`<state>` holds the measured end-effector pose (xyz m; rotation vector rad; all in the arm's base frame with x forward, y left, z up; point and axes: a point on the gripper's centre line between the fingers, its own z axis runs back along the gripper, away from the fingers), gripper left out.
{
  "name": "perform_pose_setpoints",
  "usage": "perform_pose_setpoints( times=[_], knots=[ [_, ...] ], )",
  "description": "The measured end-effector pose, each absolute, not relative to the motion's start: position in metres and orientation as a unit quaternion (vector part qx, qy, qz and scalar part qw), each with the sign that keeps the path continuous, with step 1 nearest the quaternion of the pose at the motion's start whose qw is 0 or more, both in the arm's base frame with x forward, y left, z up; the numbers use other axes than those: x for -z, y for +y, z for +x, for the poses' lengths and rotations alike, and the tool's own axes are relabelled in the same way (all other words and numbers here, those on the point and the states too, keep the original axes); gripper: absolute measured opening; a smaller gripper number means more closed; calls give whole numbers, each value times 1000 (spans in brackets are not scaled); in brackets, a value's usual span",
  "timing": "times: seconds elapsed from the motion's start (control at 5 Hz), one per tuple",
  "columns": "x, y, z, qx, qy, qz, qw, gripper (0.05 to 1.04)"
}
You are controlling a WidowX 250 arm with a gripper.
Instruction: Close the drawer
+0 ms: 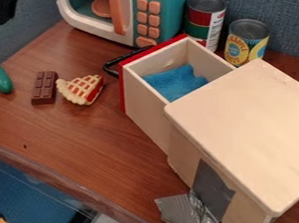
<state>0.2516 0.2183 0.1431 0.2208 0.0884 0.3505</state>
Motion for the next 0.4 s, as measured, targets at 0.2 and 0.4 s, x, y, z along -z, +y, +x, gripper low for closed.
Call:
perform_pose_setpoints(
  times=[0.2,0.4],
  knots=[
    [-132,217,251,-167,59,102,979,1001],
    [-121,221,263,-45,35,124,991,1001]
  ],
)
